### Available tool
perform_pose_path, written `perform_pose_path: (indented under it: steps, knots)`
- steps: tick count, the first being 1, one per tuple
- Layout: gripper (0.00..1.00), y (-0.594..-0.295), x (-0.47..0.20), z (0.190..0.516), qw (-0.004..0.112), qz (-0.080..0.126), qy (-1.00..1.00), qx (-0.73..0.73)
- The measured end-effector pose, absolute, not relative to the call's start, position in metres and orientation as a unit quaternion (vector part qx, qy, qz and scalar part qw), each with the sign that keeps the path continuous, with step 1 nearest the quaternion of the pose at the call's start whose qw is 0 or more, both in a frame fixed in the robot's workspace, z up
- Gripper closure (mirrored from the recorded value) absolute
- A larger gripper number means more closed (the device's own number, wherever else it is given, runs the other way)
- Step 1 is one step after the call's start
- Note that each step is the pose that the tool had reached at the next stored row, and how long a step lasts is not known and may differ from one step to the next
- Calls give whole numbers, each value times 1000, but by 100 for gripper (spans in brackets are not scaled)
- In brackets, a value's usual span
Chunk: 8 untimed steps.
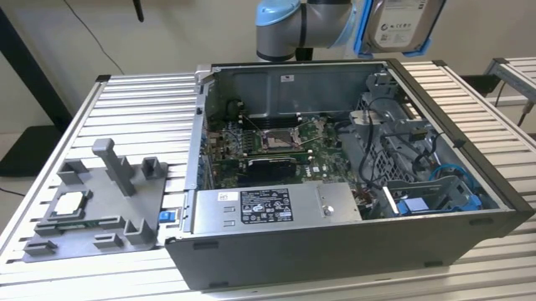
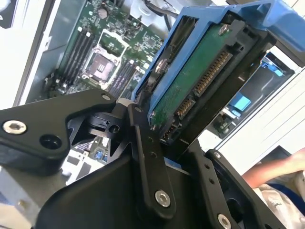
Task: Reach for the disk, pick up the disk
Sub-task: 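Pick up the disk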
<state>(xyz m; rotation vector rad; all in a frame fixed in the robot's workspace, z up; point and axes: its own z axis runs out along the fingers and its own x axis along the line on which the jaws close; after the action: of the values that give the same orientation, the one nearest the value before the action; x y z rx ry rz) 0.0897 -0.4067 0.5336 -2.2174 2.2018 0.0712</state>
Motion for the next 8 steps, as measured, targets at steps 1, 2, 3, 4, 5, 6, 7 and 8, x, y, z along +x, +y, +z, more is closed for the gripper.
perform_pose_path:
  steps: [1,2,3,4,5,6,7,8]
  knots:
    - [100,-410,90,533,8,23,704,-709]
    - [100,-413,90,533,8,23,704,-709]
    - [100,-416,90,533,8,23,704,-709]
    - [100,-419,90,533,8,23,704,-709]
    - [100,-423,90,533,8,23,704,-709]
    - [100,-426,90,533,8,23,704,-709]
    - [100,-430,90,533,8,23,704,-709]
    - [100,-433,90,533,8,23,704,-709]
